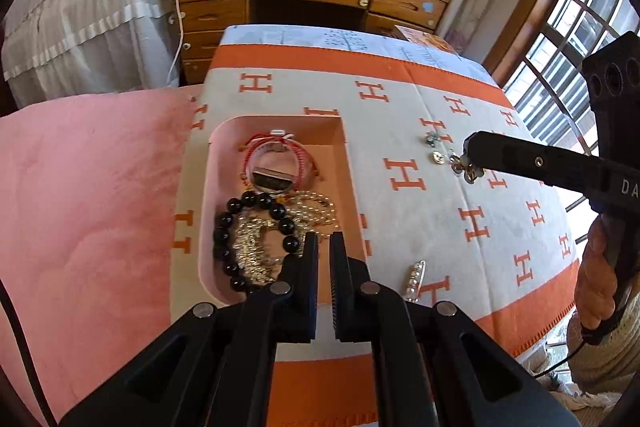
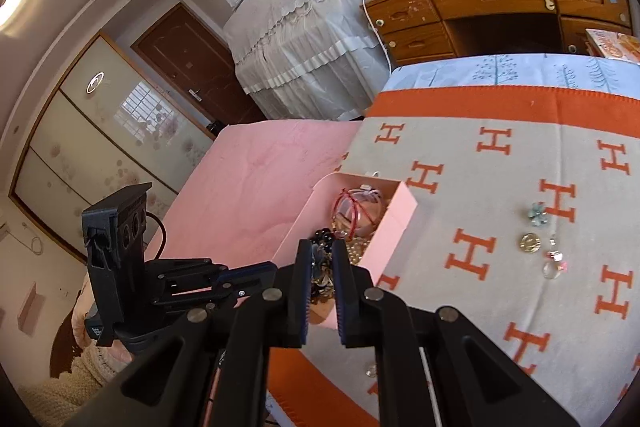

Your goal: Organize jewelry

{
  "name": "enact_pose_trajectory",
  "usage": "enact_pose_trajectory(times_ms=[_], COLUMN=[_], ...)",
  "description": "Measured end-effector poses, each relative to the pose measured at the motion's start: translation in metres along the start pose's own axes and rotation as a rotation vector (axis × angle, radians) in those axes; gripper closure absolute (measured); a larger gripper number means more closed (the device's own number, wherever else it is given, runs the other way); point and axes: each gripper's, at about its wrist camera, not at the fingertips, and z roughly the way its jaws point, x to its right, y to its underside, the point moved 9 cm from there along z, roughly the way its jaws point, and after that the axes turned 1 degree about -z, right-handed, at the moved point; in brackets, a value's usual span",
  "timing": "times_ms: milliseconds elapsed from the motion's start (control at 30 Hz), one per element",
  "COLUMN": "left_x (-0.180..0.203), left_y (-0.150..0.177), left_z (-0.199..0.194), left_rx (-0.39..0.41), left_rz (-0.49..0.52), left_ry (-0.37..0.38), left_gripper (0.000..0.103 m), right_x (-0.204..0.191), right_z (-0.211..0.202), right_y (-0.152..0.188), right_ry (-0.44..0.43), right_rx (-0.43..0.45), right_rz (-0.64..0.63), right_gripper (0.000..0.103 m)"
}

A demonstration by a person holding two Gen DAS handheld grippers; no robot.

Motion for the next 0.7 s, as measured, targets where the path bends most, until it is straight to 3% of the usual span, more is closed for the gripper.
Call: enact_pose_trajectory(times_ms=[200, 400, 700], left_x=[-0.03, -0.046, -0.038], left_y=[0.009, 0.016, 0.019], left_z=[0.005, 0.014, 0.022], left_rx=[-0.005, -0.02, -0.047], left_rz=[-0.054, -0.098, -0.072], left_ry=[-0.06, -0.071, -0.062], left_gripper=[0.099, 0.093, 0.085], right_x=[-0.021, -0.013, 0.003], right_z=[0.044, 0.08, 0.061], right_y=[-0.002, 0.005, 0.004], right_ry=[-0.007, 0.02, 0.08], right_rx=[-0.054, -0.152, -0.158], right_rz=[-0.015, 0.018, -0.003], right_gripper=[0.093, 0.092, 0.09])
